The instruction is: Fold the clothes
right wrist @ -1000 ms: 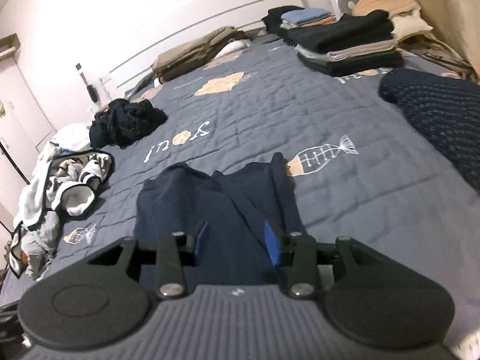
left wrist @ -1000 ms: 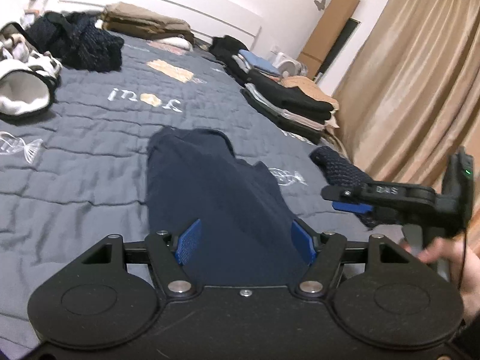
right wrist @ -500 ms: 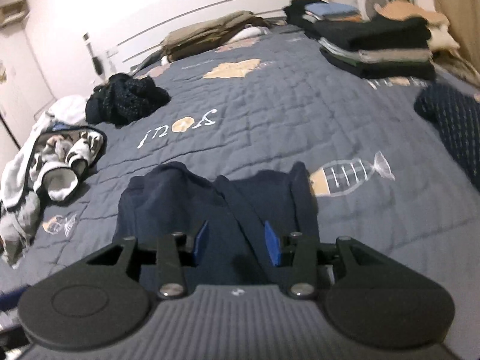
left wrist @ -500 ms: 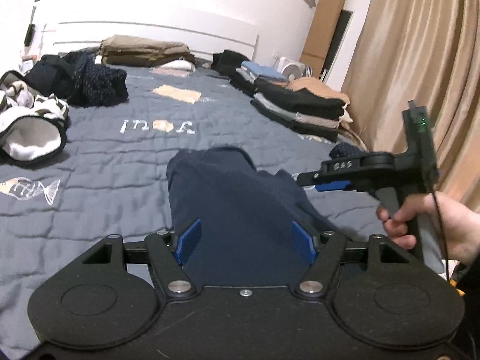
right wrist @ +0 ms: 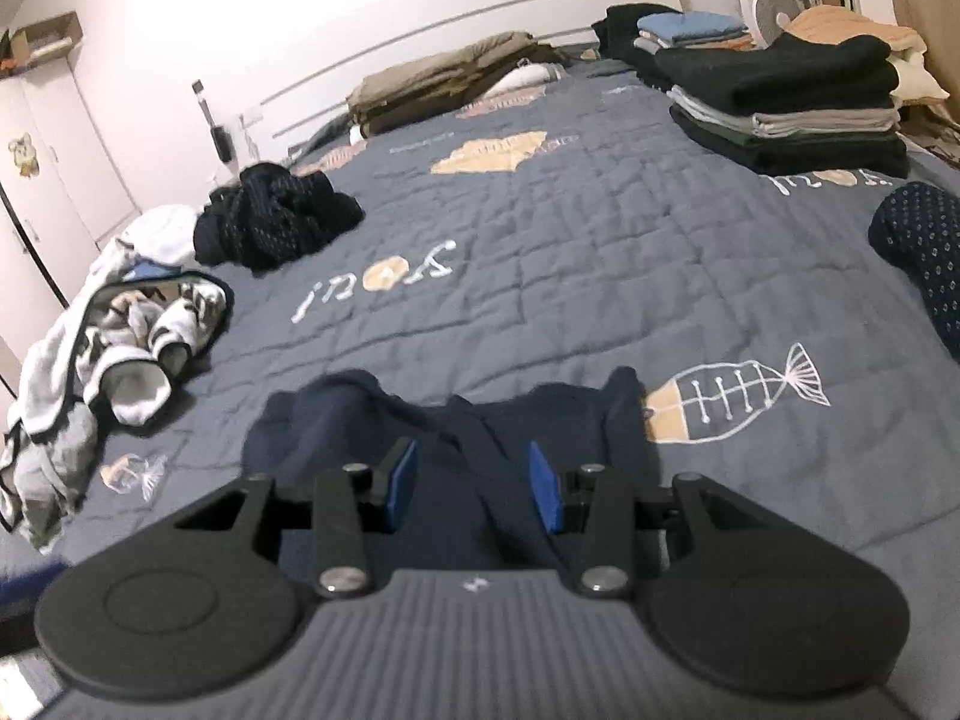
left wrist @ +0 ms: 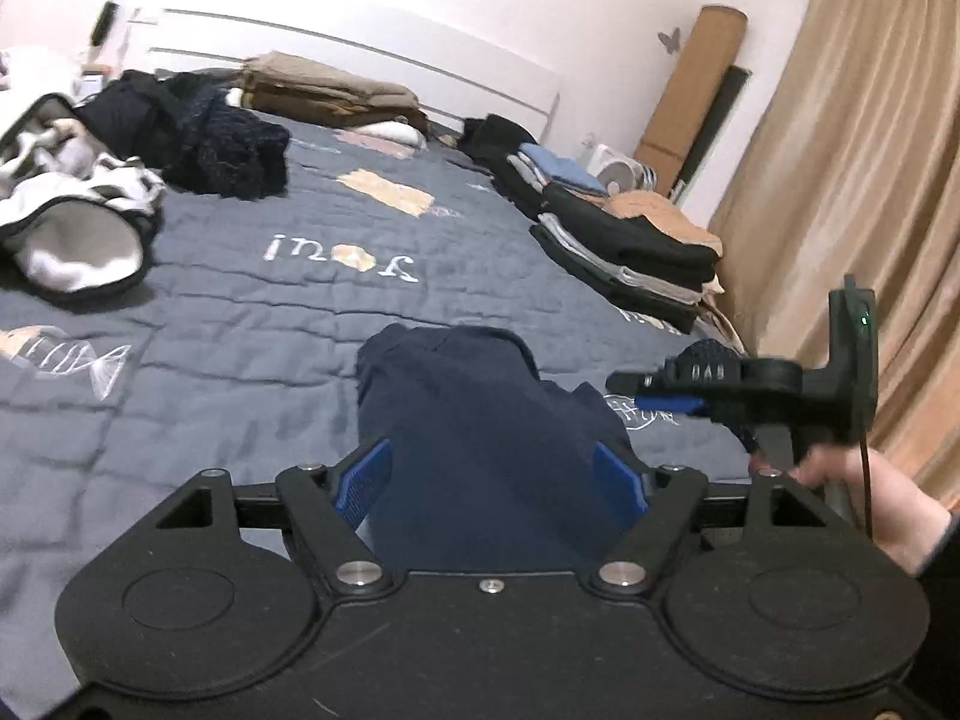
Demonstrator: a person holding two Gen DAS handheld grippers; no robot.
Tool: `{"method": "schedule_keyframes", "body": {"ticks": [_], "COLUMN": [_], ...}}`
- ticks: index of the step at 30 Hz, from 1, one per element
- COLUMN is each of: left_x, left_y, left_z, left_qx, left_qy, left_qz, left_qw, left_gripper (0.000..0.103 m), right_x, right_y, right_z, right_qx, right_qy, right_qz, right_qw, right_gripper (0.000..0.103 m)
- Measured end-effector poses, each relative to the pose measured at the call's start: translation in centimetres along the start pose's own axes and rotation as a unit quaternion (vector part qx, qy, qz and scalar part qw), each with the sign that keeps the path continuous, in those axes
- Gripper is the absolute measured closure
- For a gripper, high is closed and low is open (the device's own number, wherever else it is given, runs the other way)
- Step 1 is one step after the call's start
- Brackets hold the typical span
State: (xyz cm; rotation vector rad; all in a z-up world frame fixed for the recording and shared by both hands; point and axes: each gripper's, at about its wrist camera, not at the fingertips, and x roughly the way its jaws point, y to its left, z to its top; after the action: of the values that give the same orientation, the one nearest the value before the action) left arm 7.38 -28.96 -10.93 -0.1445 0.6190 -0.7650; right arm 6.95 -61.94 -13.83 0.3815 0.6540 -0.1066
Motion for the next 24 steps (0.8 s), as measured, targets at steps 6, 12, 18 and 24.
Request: {"method": "schedule_keyframes", "body": {"ticks": [6, 12, 18, 24], "left_x": [4.0, 5.8, 6.1, 6.3], "left_y": [-0.4, 0.4, 0.5, 0.9], "left_z": [1.5, 0.1, -0.3, -0.5], "left_qx": [-0.004, -0.007, -0.018, -0.022], "left_qy": [-0.004, 0.02, 0.022, 0.025], "left_qz": [-0.013, -0.027, -0.033, -0.022], "left_qw": [0.9999, 0.9994, 0.999, 0.9992], "left_gripper": [0.03, 0.03, 0.03, 0.03], "right_x": [0.1, 1.1, 2.2, 3.3], "right_y": [-0.8, -2.0, -1.3, -1.0], "right_z": [0.6, -0.3, -1.6, -2.1], "right_qx": [-0.029, -0.037, -0.073, -0.077], "right_qy": [-0.001, 0.016, 0.033, 0.038], "right_qz": [0.004, 0.021, 0.041, 0.041], "right_qw": [1.0, 0.999, 0.996, 0.995], "right_gripper": [0.061, 0.061, 0.06, 0.06]}}
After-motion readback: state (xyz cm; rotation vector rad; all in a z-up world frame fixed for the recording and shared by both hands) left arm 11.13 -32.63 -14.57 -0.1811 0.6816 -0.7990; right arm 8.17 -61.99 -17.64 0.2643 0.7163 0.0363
